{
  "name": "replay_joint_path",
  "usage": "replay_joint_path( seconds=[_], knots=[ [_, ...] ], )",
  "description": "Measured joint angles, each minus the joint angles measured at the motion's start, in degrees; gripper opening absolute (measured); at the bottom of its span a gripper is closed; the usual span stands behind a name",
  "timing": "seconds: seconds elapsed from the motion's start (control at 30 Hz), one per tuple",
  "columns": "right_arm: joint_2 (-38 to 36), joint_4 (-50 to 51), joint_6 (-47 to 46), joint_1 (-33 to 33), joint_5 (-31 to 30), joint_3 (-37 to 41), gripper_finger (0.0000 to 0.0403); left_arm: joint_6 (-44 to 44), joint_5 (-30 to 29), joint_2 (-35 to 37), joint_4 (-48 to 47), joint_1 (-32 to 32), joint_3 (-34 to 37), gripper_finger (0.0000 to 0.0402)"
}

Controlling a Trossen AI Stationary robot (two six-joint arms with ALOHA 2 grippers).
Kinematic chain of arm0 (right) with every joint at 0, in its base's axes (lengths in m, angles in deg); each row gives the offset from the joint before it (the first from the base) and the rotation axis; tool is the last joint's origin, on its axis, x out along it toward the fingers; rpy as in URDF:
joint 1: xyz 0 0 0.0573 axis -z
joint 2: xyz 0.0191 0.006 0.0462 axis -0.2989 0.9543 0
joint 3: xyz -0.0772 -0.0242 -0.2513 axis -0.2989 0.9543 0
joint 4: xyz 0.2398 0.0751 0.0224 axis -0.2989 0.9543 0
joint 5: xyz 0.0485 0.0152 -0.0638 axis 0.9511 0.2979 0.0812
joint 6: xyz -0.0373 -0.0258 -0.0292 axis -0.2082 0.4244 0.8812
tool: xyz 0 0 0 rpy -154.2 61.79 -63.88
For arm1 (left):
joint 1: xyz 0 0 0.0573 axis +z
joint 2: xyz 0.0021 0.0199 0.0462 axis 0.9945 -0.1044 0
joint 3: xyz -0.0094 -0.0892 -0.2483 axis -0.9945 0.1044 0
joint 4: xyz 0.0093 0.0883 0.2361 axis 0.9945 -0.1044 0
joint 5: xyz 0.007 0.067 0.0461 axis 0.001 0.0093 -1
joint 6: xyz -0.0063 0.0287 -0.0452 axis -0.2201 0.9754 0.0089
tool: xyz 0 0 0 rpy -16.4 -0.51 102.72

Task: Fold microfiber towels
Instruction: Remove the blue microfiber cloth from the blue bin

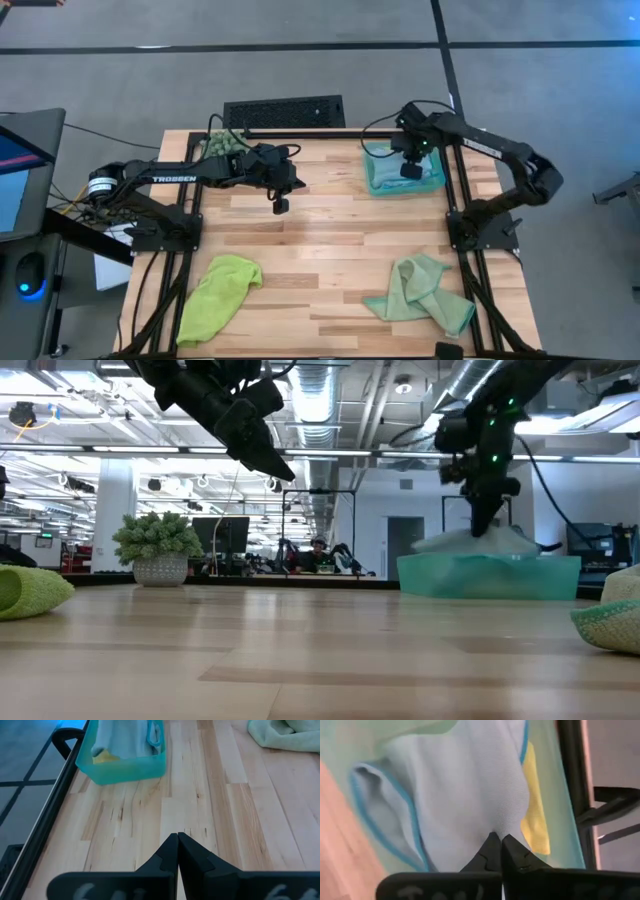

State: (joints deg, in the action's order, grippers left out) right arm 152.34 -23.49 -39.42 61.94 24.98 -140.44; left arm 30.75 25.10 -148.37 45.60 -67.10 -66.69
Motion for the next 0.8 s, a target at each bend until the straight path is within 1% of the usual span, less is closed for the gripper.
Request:
replay_joint_path(
  seconds=[0.37, 0.63, 0.7, 0.8],
  knots=[
    [-11.8, 4.5, -4.6, -4.4, 0.0, 0.0, 0.0006, -0.2, 0.0, 0.0, 0.0, 0.0, 0.0, 0.0000],
    [-15.8, 5.1, -6.7, -7.1, 0.1, 0.0, 0.0003, -0.3, 0.0, 0.0, 0.0, 0.0, 0.0, 0.0000],
    [-16.4, 4.3, -8.4, -7.9, 1.6, 0.0, 0.0004, -0.7, 0.0, 0.0, -0.1, 0.0, 0.0, 0.0000],
    [-16.6, 0.6, -12.4, -9.9, 5.8, 0.0, 0.0005, -1.1, 0.0, 0.1, -0.7, 0.0, 0.0, 0.0000]
  ],
)
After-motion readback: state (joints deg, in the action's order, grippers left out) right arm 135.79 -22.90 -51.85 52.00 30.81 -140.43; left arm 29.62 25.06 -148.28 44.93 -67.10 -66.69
